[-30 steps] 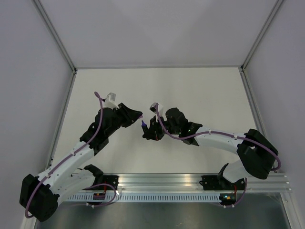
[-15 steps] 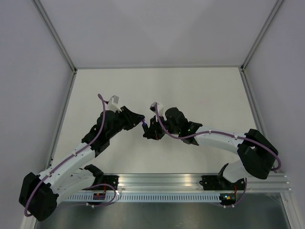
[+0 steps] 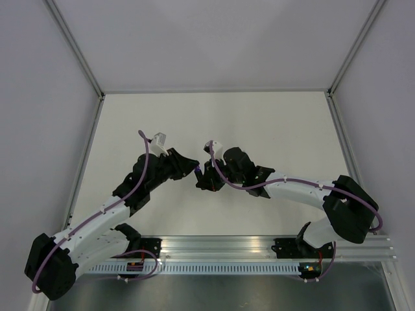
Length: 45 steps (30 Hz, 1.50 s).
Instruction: Insert the pens into the pen caps
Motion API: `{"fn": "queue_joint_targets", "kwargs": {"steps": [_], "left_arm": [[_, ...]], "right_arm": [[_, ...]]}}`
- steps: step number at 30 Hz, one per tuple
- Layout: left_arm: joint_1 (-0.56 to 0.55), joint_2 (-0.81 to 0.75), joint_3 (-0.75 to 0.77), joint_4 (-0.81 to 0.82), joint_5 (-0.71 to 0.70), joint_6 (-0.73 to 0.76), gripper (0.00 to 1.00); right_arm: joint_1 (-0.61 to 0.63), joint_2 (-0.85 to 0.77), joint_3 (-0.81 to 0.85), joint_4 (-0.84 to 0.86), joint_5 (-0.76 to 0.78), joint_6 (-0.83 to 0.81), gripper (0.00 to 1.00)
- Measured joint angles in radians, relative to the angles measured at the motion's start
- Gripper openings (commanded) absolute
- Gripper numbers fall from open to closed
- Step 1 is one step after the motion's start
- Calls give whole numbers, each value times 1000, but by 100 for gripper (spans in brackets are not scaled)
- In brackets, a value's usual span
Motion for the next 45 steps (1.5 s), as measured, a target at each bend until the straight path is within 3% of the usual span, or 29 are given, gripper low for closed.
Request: {"fn": "queue_joint_targets", "kwargs": {"steps": [9, 12, 15, 18, 32, 41, 45], "left_arm": [[-21, -31, -22, 32, 16, 90, 3], [-21, -22, -22, 43, 29, 101, 17], [-21, 1, -21, 54, 48, 108, 39], [-23, 25, -17, 49, 96, 113, 51], [-31, 8, 33, -14, 145, 137, 73], [-32, -122, 70, -36, 203, 186, 88], [-39, -155, 107, -38, 259, 204, 88]], "right_arm": [[5, -21, 0, -19, 7, -2, 0], [5, -25, 0, -26, 13, -7, 0], [5, -25, -1, -45, 17, -13, 0], [4, -25, -1, -51, 23, -23, 0], [-1, -75, -7, -30, -2, -37, 0], [-1, -158, -16, 56, -174, -5, 0], [-2, -186, -29, 114, -248, 16, 0]]}}
